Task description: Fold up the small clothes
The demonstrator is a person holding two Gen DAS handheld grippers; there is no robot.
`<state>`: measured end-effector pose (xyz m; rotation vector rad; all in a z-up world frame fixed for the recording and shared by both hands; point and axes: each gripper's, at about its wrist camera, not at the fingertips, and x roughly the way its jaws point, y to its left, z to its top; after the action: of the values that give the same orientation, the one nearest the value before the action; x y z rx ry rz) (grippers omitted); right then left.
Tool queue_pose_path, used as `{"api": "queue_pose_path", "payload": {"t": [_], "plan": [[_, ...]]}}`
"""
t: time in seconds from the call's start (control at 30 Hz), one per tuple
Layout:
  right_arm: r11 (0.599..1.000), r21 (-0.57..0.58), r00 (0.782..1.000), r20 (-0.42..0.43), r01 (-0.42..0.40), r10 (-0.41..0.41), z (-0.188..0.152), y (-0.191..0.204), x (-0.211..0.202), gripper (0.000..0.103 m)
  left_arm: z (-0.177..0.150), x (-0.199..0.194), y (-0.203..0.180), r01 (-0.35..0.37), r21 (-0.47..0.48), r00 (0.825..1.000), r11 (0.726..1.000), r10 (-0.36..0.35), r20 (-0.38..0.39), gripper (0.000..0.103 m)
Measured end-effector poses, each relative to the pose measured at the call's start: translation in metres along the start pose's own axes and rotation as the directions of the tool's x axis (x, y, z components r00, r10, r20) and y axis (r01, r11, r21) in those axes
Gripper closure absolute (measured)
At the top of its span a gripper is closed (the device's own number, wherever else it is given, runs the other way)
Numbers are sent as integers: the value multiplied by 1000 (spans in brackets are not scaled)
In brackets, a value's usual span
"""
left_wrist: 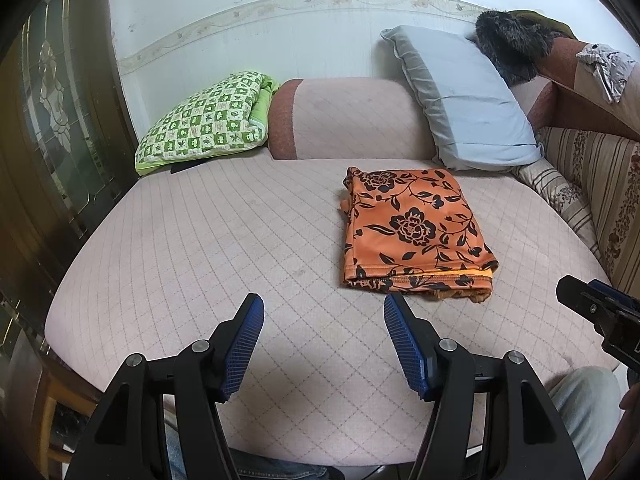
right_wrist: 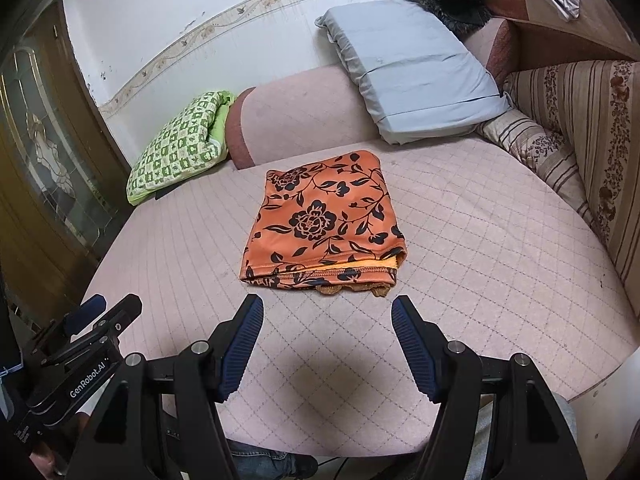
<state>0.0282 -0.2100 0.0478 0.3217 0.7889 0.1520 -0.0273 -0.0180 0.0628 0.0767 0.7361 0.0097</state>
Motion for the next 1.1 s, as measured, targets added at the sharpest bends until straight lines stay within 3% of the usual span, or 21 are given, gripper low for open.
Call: {"api": "queue_pose_path", "payload": {"t": [1.1], "plan": [[1000, -6, 1000, -2, 5, -5, 2, -2, 1, 34, 0, 9, 4, 0, 35, 1000, 999, 0, 5, 40]]}}
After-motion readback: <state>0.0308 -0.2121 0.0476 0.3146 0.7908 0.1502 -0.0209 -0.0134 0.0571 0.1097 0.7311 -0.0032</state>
